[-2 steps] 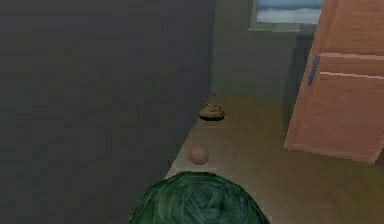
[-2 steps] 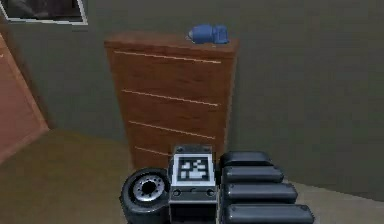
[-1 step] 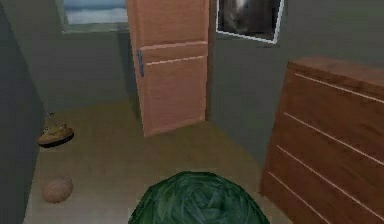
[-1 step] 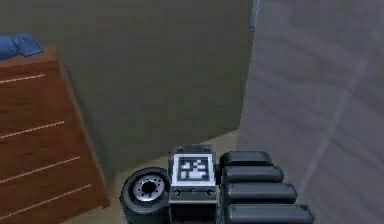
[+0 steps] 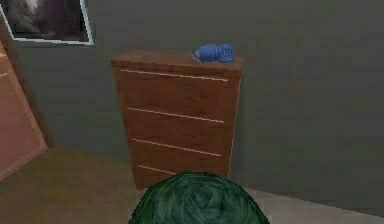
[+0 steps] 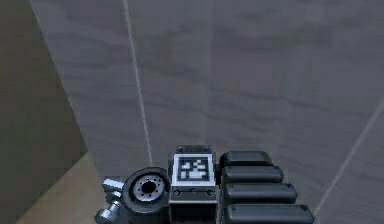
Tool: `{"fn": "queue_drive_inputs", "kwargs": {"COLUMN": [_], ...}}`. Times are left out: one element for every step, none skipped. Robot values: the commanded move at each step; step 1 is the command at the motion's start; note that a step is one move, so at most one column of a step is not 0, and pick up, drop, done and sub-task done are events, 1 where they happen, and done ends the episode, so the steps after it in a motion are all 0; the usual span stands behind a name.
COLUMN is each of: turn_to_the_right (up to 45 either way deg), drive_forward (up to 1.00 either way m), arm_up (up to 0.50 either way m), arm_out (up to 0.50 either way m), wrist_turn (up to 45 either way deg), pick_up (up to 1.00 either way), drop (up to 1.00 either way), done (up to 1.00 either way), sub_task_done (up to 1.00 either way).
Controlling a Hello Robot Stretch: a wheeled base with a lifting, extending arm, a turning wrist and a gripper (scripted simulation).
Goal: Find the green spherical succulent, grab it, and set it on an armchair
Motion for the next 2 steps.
{"fn": "queue_drive_inputs", "kwargs": {"turn_to_the_right": [45.0, -45.0], "drive_forward": [0.00, 0.00], "arm_up": [0.00, 0.00], "arm_out": [0.00, 0.00], "wrist_turn": [0.0, 0.0], "pick_up": [0.00, 0.00], "drop": [0.00, 0.00], "done": [0.00, 0.00], "sub_task_done": [0.00, 0.00]}}
